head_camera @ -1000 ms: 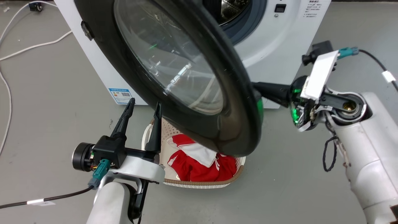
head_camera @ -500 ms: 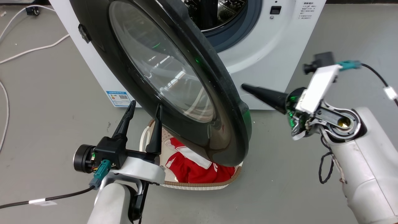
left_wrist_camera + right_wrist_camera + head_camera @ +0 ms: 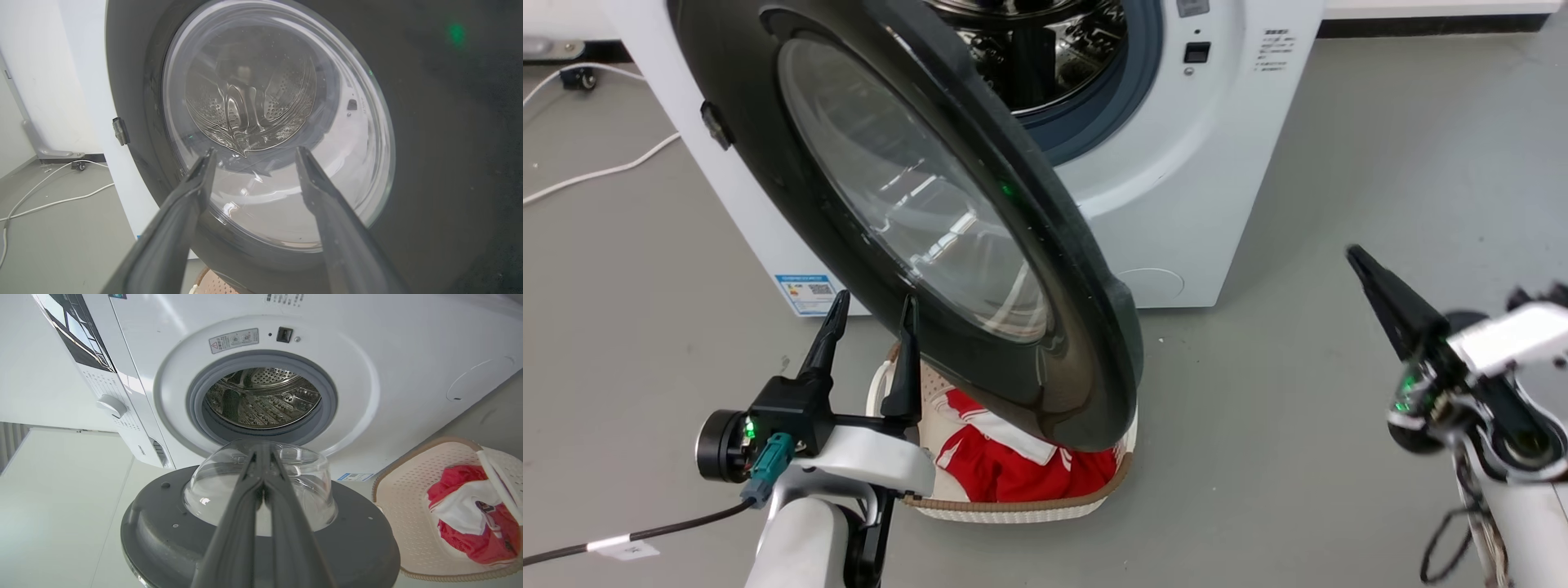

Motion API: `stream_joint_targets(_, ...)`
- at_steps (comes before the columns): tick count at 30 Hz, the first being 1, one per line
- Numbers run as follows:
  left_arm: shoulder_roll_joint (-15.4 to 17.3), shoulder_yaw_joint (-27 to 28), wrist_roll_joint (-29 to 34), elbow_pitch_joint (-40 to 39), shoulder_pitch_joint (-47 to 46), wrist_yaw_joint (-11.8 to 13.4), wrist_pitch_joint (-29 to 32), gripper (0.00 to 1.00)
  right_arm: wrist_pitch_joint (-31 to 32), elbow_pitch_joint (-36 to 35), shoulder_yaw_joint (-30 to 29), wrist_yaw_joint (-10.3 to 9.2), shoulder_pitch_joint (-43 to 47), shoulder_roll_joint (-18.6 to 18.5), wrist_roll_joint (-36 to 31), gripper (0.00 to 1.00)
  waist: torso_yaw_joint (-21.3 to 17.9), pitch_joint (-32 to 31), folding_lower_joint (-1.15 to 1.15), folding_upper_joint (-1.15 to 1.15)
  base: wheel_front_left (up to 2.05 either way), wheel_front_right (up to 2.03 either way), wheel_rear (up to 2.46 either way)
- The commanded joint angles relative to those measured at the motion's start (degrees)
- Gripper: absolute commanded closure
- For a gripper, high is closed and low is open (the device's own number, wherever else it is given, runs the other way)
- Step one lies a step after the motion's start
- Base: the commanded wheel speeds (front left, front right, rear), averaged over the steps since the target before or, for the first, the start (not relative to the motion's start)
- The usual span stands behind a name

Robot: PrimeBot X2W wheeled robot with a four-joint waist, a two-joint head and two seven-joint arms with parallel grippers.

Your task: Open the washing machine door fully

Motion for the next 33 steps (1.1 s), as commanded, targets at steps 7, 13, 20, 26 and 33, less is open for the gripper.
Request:
stream_joint_targets(7,0.1,1.9,0.3,0.7,2.0,0.4,-0.2,0.0,-5.5,-10.0,-4.7,0.0,13.9,2.7,1.7,1.0,-1.3,-1.9,0.0,0.0,0.0,0.0,0.0)
stream_joint_targets(13,0.1,2.9,0.1,0.9,2.8,0.4,-0.2,0.0,-10.4,-16.2,-4.7,0.0,20.8,5.1,-1.6,0.0,-1.5,-3.0,0.0,0.0,0.0,0.0,0.0)
stream_joint_targets(20,0.0,3.1,0.2,1.1,4.0,0.4,-0.2,0.0,-19.4,-18.2,-4.1,0.0,24.3,7.1,-8.0,0.0,-1.9,-3.9,0.0,0.0,0.0,0.0,0.0)
stream_joint_targets(26,0.0,3.0,0.0,1.4,4.5,0.3,-0.2,0.0,-26.9,-16.6,-3.4,0.0,24.5,7.0,-16.6,0.0,-2.1,-4.4,0.0,0.0,0.0,0.0,0.0)
stream_joint_targets(33,0.0,2.7,-0.2,1.4,4.5,0.4,-0.2,0.0,-34.6,-16.1,-2.7,0.0,22.3,3.8,-36.4,0.0,-2.0,-5.1,0.0,0.0,0.0,0.0,0.0)
